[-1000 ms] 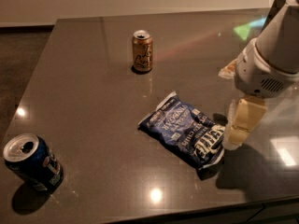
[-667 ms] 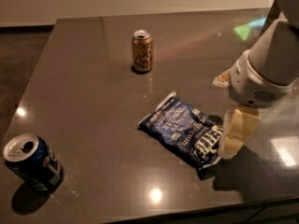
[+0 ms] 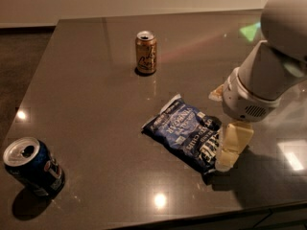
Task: Move blue chip bag near pepsi can
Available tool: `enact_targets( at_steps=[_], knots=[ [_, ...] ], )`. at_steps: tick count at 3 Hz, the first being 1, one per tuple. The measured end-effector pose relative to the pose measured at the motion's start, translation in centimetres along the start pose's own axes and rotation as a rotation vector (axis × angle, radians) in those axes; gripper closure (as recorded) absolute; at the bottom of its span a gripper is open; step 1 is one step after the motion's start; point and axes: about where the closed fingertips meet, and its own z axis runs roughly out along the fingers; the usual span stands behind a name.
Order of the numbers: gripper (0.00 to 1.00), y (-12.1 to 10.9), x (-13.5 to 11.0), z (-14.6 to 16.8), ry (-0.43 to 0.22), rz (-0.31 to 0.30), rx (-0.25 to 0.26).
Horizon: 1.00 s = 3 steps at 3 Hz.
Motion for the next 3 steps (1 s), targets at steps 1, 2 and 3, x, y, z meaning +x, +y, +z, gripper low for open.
enact_targets(
  at_steps=[1, 2, 3],
  knots=[
    [0.0, -0.2, -0.2, 1.3, 0.016, -0.004, -0.012],
    [0.18, -0.3, -0.4, 2.5, 0.036, -0.011, -0.03],
    [0.41, -0.5, -0.6, 2.8, 0.038, -0.009, -0.043]
  ],
)
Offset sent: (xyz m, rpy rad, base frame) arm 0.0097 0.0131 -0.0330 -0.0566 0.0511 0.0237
